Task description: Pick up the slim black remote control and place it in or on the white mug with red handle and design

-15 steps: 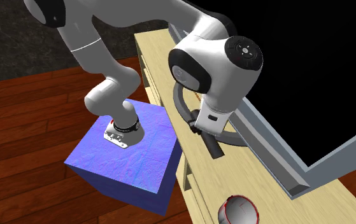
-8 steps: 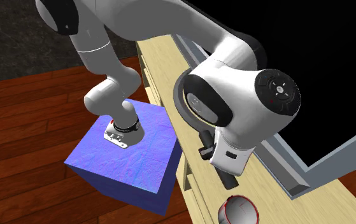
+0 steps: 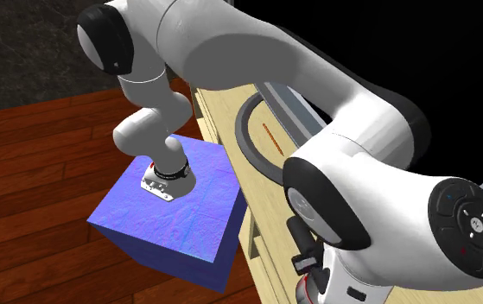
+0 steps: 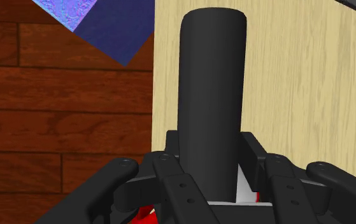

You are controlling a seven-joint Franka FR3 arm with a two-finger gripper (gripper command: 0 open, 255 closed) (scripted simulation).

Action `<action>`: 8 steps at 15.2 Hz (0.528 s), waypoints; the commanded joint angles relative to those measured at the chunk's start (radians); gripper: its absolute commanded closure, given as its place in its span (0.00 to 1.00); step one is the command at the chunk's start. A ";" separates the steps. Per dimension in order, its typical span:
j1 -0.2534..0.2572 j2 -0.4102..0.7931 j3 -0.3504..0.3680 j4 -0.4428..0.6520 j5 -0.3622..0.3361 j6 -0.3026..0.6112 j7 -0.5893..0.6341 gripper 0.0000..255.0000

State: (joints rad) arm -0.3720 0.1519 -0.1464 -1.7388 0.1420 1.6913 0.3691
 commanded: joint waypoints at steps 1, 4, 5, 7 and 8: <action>-0.015 0.079 -0.008 0.107 0.008 -0.031 -0.021 1.00; -0.039 0.174 -0.016 0.237 0.018 -0.071 -0.045 1.00; -0.038 0.175 -0.015 0.225 0.019 -0.059 -0.046 1.00; -0.038 0.177 -0.015 0.202 0.019 -0.033 -0.049 1.00; -0.037 0.179 -0.015 0.191 0.020 -0.020 -0.051 1.00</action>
State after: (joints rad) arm -0.4104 0.3312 -0.1616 -1.5320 0.1616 1.6551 0.3194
